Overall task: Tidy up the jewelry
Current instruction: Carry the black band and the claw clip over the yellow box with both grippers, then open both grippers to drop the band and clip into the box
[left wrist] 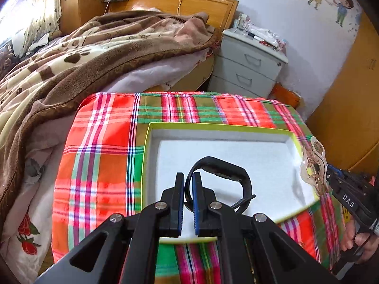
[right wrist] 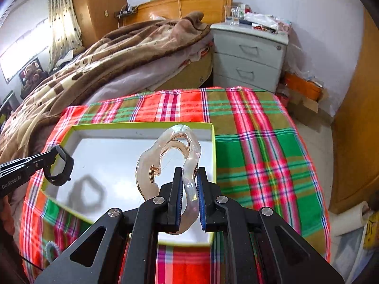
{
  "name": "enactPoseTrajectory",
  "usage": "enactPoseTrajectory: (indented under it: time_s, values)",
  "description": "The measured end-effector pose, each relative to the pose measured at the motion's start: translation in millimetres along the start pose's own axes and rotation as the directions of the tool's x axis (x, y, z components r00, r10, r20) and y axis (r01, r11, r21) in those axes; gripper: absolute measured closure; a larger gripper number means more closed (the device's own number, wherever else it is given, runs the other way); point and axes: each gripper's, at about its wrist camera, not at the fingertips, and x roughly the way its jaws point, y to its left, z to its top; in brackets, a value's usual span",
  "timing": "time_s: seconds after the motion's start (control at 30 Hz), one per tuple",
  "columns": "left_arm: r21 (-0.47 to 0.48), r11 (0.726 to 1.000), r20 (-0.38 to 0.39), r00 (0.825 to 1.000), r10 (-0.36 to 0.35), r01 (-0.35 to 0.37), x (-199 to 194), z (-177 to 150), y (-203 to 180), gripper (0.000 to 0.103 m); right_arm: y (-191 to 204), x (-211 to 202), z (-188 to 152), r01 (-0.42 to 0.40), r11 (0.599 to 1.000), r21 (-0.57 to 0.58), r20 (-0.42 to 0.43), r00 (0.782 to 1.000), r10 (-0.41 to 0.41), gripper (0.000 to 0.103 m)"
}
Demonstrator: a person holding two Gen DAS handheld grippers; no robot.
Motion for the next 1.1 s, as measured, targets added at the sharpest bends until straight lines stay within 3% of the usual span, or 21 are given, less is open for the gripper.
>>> enactPoseTrajectory:
  time_s: [0.53,1.1]
  values:
    - [-0.012,1.000,-0.093,0.995,0.023,-0.024,56.3,15.9,11.5,0.096,3.9,43.4,10.3,0.026,0.998,-0.056,-0.081,0.996,-0.030,0.091]
    - [-0.050,0.999,-0.123,0.992,0.006,-0.012,66.5,17.1,16.1,0.094,5.0,43.8,15.4,0.032,0.998,-0.051,-0.074,0.997,-0.036,0.089]
